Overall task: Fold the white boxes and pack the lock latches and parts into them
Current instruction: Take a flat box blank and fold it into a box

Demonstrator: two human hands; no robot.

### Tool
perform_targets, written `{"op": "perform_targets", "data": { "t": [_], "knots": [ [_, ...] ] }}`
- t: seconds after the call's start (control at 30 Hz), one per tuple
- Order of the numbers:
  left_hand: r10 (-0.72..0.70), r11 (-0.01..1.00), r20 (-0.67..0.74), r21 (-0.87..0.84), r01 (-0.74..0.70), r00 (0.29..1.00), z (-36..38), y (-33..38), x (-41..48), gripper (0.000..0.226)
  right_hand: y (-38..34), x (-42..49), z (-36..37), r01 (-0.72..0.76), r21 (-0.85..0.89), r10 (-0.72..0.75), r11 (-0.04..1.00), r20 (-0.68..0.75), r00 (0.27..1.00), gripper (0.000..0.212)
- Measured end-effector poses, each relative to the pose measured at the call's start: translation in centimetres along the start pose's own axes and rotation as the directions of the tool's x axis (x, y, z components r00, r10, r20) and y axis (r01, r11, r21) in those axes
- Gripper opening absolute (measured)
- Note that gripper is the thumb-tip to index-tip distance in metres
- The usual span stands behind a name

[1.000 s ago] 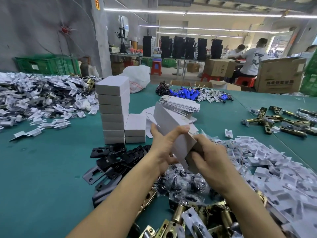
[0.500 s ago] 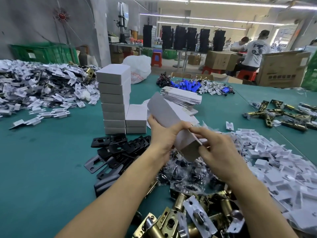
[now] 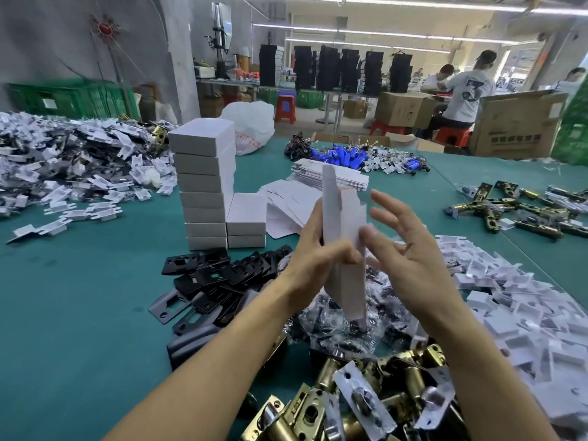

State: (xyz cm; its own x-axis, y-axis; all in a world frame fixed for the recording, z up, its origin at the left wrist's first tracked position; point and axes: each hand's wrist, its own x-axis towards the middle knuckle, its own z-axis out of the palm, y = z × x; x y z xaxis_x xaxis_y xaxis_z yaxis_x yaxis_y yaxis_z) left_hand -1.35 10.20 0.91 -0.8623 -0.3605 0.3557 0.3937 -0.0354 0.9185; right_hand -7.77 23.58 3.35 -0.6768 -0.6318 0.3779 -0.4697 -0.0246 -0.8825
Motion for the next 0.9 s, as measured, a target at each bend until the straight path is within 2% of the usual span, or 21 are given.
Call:
{"op": "perform_targets", "data": {
  "t": [0.1,0.2,0.37,0.5,0.57,0.67,0.73,0.8,0.9],
  "knots": [
    [-0.072,0.997,-0.004,-0.043,0.072,0.997,-0.2,0.2,-0.1,0.075,0.4,0.1,0.2,-0.122,0.153,0.109,0.981,0.088,0.99,0.062],
    [-0.14,0.987,-0.056,-0.084,0.135,0.989,-0.3,0.6,0.1,0.082,0.4,0.1,0.3,-0.116,0.302,0.072,0.946,0.155,0.985,0.051],
    [-0.165,0.973,-0.109,-0.183,0.143,0.98,-0.2,0.9,0.2,0.089,0.7,0.1,0.3,-0.131,0.351,0.088,0.927,0.135,0.987,0.058],
    [-0.214,0.945,-0.024,-0.257,0.201,0.977,-0.3,1.1,-0.1,0.063,0.5,0.1,-0.1,-0.091,0.387,0.066,0.918,0.078,0.995,0.057],
    [-0.207,0.948,-0.005,-0.25,0.2,0.978,-0.4,1.2,-0.1,0.059,0.5,0.0,-0.2,-0.073,0.366,0.054,0.928,0.062,0.997,0.058],
    [-0.176,0.956,-0.032,-0.244,0.163,0.984,-0.1,1.5,0.0,0.1,0.6,-0.1,-0.2,-0.073,0.358,0.041,0.931,0.097,0.994,0.065],
    [-0.153,0.962,-0.092,-0.242,0.127,0.984,0.0,1.6,0.1,0.119,0.4,-0.1,0.2,-0.069,0.365,0.022,0.928,0.132,0.991,0.068],
    [-0.136,0.971,-0.164,-0.219,0.098,0.977,0.0,1.4,0.2,0.125,0.3,-0.2,0.8,-0.061,0.357,0.005,0.932,0.156,0.988,0.066],
    [-0.102,0.979,-0.213,-0.194,0.06,0.972,0.1,1.1,0.2,0.119,-0.2,-0.2,1.3,-0.055,0.294,0.011,0.954,0.151,0.988,0.063]
  ]
}}
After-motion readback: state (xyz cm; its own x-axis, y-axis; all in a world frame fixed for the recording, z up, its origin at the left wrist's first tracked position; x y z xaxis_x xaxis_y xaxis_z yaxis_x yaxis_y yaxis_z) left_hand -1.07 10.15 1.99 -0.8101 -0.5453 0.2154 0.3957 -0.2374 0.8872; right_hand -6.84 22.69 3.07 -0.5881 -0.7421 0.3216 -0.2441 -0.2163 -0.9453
